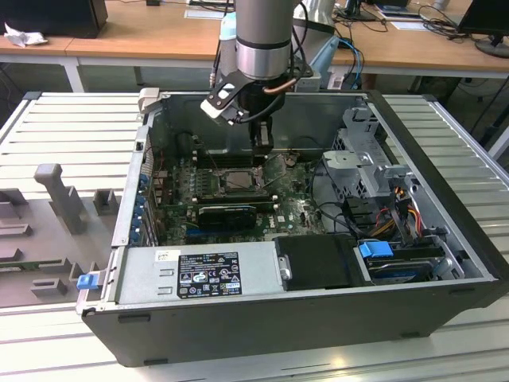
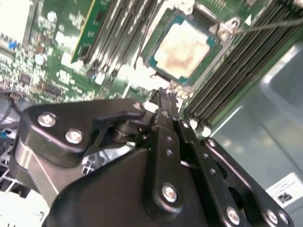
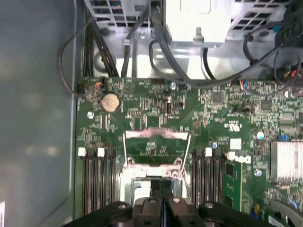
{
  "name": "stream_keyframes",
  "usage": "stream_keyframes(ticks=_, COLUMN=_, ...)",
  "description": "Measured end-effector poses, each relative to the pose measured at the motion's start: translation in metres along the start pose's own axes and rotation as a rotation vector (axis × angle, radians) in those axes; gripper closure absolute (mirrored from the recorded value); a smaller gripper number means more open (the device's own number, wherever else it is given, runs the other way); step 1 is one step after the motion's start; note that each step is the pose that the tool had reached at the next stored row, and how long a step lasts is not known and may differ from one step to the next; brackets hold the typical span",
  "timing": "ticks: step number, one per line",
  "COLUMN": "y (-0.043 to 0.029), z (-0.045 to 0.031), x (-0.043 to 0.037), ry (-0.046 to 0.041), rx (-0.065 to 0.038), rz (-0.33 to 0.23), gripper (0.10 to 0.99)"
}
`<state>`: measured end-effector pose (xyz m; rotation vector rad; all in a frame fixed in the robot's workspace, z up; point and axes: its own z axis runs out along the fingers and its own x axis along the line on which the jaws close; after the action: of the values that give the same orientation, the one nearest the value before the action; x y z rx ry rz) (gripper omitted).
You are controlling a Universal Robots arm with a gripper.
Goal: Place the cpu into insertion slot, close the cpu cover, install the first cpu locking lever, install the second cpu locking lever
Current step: 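Close the cpu cover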
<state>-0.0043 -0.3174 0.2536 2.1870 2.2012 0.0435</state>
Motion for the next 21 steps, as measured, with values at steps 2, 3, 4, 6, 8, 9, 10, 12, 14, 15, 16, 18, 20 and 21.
stream_keyframes(ticks=2, y=0.0061, z=0.0002, x=0.0000, ry=-0.0002, rx=0.001, rz=0.000, gripper=0.980)
stream_keyframes(ticks=3, y=0.0062, z=-0.0002, x=0.0000, ry=-0.0005, rx=0.001, rz=0.000, gripper=0.980)
stream_keyframes(ticks=4, y=0.0063, z=-0.0026, x=0.0000, ry=-0.0005, rx=0.001, rz=0.000, gripper=0.980)
stream_keyframes(ticks=6, y=0.0066, z=-0.0040, x=0.0000, ry=-0.0008, rx=0.001, rz=0.000, gripper=0.980)
stream_keyframes(ticks=8, y=0.0123, z=-0.0039, x=-0.0001, ry=-0.0014, rx=0.003, rz=0.000, gripper=0.980)
stream_keyframes(ticks=9, y=0.0153, z=-0.0037, x=-0.0002, ry=-0.0013, rx=0.005, rz=0.000, gripper=0.980)
stream_keyframes(ticks=10, y=0.0170, z=-0.0036, x=-0.0002, ry=-0.0012, rx=0.005, rz=0.000, gripper=0.980)
stream_keyframes(ticks=12, y=0.0219, z=-0.0032, x=-0.0001, ry=-0.0010, rx=0.005, rz=0.000, gripper=0.980)
stream_keyframes(ticks=14, y=0.0322, z=-0.0028, x=-0.0003, ry=-0.0012, rx=0.005, rz=0.000, gripper=0.980)
stream_keyframes(ticks=15, y=0.0383, z=-0.0025, x=-0.0003, ry=-0.0011, rx=0.005, rz=-0.001, gripper=0.980)
stream_keyframes(ticks=16, y=0.0412, z=-0.0023, x=-0.0002, ry=-0.0010, rx=0.005, rz=-0.002, gripper=0.980)
stream_keyframes(ticks=18, y=0.0483, z=-0.0017, x=-0.0002, ry=-0.0010, rx=0.005, rz=-0.004, gripper=0.980)
stream_keyframes(ticks=20, y=0.0519, z=-0.0011, x=-0.0002, ry=-0.0006, rx=0.005, rz=-0.010, gripper=0.980)
stream_keyframes(ticks=21, y=0.0535, z=-0.0008, x=-0.0002, ry=-0.0005, rx=0.005, rz=-0.014, gripper=0.980)
